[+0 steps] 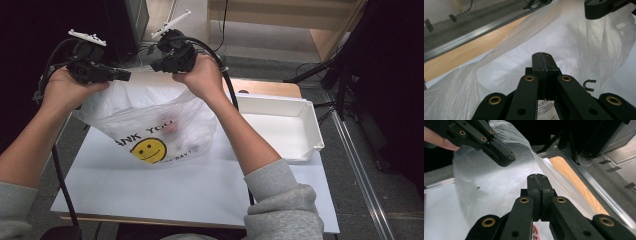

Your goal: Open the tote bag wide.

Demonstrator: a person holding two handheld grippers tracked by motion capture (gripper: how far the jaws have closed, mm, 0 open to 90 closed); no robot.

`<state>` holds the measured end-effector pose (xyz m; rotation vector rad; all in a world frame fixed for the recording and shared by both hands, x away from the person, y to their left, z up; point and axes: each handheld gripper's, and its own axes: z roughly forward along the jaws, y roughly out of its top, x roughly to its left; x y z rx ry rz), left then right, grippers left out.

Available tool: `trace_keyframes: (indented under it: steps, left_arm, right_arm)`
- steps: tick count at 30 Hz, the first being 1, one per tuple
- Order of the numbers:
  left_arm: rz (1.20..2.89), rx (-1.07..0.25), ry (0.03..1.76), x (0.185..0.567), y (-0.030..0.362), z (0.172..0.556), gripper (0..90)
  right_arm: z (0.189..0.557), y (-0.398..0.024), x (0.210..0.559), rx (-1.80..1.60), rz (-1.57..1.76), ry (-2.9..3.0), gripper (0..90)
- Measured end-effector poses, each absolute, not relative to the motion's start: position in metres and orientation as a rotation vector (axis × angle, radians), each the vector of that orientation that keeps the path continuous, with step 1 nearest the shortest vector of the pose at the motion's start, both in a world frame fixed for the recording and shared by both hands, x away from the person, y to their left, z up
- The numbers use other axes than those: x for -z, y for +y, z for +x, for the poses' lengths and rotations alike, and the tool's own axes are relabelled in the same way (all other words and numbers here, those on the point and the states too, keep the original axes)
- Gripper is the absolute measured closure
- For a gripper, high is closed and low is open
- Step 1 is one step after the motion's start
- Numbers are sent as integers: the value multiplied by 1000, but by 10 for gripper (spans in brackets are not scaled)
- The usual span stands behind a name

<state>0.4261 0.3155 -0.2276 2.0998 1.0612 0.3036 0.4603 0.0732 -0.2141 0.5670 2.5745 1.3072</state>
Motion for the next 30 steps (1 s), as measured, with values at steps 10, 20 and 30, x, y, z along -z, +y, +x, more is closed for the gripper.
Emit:
trace_keyframes:
  steps: [10,20,30]
  left_arm:
    - [2042,-353,1121,250,321,431,900]
    - [2030,-341,1124,267,328,422,900]
    - [2039,-330,1113,268,322,422,900]
  right_arm:
    - [478,93,239,-1229,649,2598,900]
    - [483,77,268,-1141,706,2626,900]
    - [484,60,290,-1123,770,2632,900]
